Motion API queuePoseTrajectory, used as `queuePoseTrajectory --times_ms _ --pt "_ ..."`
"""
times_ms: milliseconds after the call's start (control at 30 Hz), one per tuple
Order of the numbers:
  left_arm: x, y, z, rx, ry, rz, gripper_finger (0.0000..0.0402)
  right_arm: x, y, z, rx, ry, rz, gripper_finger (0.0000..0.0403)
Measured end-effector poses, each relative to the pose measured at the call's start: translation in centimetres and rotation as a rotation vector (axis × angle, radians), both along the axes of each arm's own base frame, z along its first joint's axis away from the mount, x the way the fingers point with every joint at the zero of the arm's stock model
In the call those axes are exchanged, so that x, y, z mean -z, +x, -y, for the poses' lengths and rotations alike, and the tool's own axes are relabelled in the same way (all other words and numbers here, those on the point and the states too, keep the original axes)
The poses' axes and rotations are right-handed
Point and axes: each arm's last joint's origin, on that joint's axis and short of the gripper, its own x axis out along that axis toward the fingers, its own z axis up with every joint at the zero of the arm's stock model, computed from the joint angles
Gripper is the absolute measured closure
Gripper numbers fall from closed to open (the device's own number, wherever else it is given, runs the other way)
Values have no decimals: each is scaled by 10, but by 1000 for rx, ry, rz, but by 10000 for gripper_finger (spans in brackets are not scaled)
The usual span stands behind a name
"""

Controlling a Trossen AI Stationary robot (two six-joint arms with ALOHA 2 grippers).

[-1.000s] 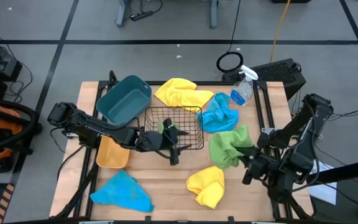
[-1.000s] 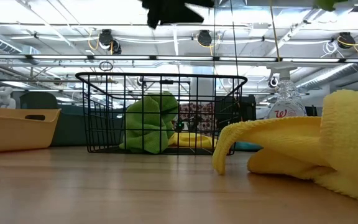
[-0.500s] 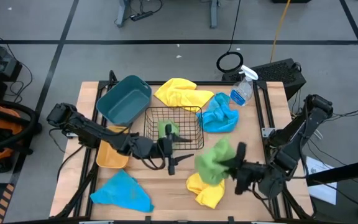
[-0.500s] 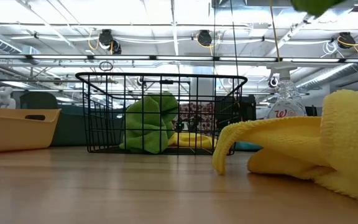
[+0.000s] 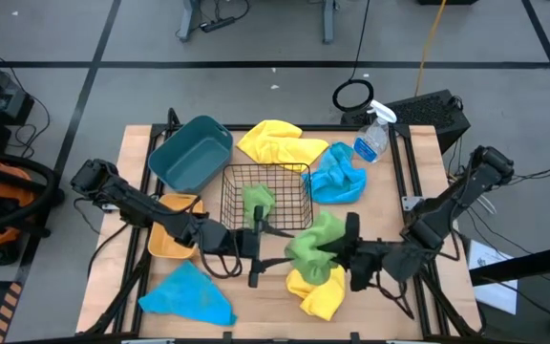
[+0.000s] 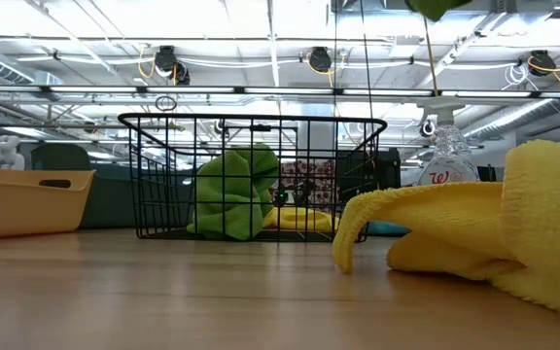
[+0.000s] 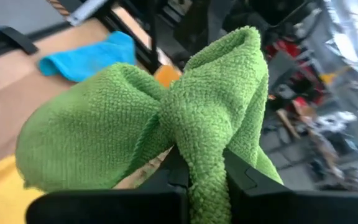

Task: Sort microfiber towel by color & place in baskets
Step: Put the green microfiber towel into the black wire basket

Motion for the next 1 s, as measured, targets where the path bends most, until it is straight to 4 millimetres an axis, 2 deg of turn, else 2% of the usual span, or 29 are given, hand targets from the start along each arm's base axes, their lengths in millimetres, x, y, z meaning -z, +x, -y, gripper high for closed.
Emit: queuePoseTrajectory --times_ms 200,600,1000 --pt "4 2 1 -1 36 -8 157 -2 12 12 -60 61 -7 377" --pt "21 24 5 -21 180 23 157 -6 26 27 -83 170 19 377" --pt "22 41 0 -59 181 20 166 -10 27 28 -84 241 48 369"
